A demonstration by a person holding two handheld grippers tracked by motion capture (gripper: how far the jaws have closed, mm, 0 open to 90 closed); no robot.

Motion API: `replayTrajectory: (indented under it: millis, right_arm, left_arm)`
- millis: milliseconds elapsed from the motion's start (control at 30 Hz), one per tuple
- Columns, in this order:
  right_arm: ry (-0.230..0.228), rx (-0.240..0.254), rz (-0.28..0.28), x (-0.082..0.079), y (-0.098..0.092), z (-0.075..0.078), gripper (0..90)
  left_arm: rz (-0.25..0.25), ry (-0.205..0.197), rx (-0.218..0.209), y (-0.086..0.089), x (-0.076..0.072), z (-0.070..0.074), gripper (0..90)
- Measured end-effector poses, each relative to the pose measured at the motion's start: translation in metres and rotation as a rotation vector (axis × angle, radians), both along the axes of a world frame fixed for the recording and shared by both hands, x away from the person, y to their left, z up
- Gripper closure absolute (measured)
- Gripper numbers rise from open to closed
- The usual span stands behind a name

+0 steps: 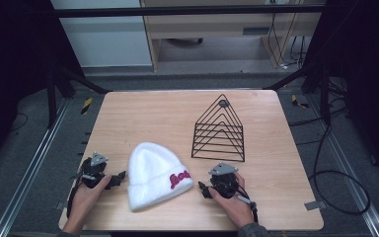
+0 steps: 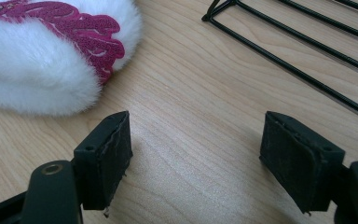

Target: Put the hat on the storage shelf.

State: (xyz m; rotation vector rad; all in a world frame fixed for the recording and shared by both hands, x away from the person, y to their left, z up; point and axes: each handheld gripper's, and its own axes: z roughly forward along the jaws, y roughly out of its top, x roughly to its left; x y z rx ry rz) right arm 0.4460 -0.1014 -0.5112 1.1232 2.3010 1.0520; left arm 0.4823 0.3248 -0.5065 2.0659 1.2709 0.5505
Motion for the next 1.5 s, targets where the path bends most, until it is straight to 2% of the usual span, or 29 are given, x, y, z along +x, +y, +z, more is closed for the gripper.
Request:
replayTrajectory:
  millis: [100, 167, 300, 367, 433, 500, 600, 633, 800, 1000, 1100, 1200, 1233, 1300, 1367, 1400, 1500]
  right_arm:
    - [0.001, 0.001, -0.002, 0.000, 0.000, 0.000, 24.6]
    - [0.001, 0.001, -0.002, 0.000, 0.000, 0.000, 24.6]
    - [0.000, 0.000, 0.000, 0.000, 0.000, 0.000, 24.6]
    - [0.001, 0.001, -0.003, 0.000, 0.000, 0.000, 24.6]
    - [0.001, 0.001, -0.004, 0.000, 0.000, 0.000, 24.6]
    - [-0.002, 0.002, -0.005, 0.000, 0.000, 0.000, 24.6]
    - [0.000, 0.003, -0.006, 0.000, 0.000, 0.000, 24.6]
    - [0.000, 0.003, -0.007, 0.000, 0.000, 0.000, 24.6]
    - [-0.002, 0.002, -0.006, 0.000, 0.000, 0.000, 24.6]
    - [-0.001, 0.002, -0.007, 0.000, 0.000, 0.000, 24.6]
    - [0.001, 0.002, -0.015, -0.001, 0.000, 0.000, 24.6]
    - [0.000, 0.002, -0.017, -0.001, 0.000, 0.000, 24.6]
    - [-0.001, 0.003, -0.017, -0.001, 0.000, 0.000, 24.6]
    - [-0.002, 0.002, -0.017, -0.001, 0.000, 0.000, 24.6]
    - [-0.002, 0.003, -0.017, -0.001, 0.000, 0.000, 24.6]
    - [-0.002, 0.003, -0.017, -0.001, 0.000, 0.000, 24.6]
    - [-0.002, 0.002, -0.017, -0.001, 0.000, 0.000, 24.6]
  left_arm:
    - [-0.009, 0.020, -0.001, -0.001, 0.002, 0.004, 5.1]
    - [-0.019, 0.011, -0.020, -0.001, 0.002, 0.011, 6.8]
    - [-0.063, 0.014, -0.019, -0.007, 0.007, 0.028, 6.9]
    - [-0.086, 0.011, -0.022, -0.010, 0.011, 0.037, 8.2]
    - [-0.097, 0.015, -0.046, -0.013, 0.016, 0.045, 9.8]
    - [-0.124, 0.037, -0.055, -0.021, 0.025, 0.056, 11.8]
    - [-0.142, 0.038, -0.055, -0.027, 0.032, 0.060, 12.7]
    - [-0.158, 0.045, -0.052, -0.034, 0.039, 0.060, 13.6]
    - [-0.192, 0.059, -0.019, -0.050, 0.049, 0.057, 15.9]
    - [-0.198, 0.082, 0.017, -0.062, 0.067, 0.050, 23.3]
    - [-0.188, 0.076, 0.027, -0.066, 0.076, 0.043, 28.0]
    - [-0.193, 0.097, 0.015, -0.067, 0.080, 0.038, 30.5]
    - [-0.192, 0.118, 0.024, -0.067, 0.082, 0.035, 31.8]
    - [-0.187, 0.119, 0.033, -0.067, 0.082, 0.034, 35.4]
    - [-0.184, 0.132, 0.025, -0.066, 0.082, 0.032, 36.8]
    - [-0.185, 0.136, 0.019, -0.066, 0.082, 0.031, 40.9]
    - [-0.203, 0.145, 0.021, -0.068, 0.082, 0.030, 45.6]
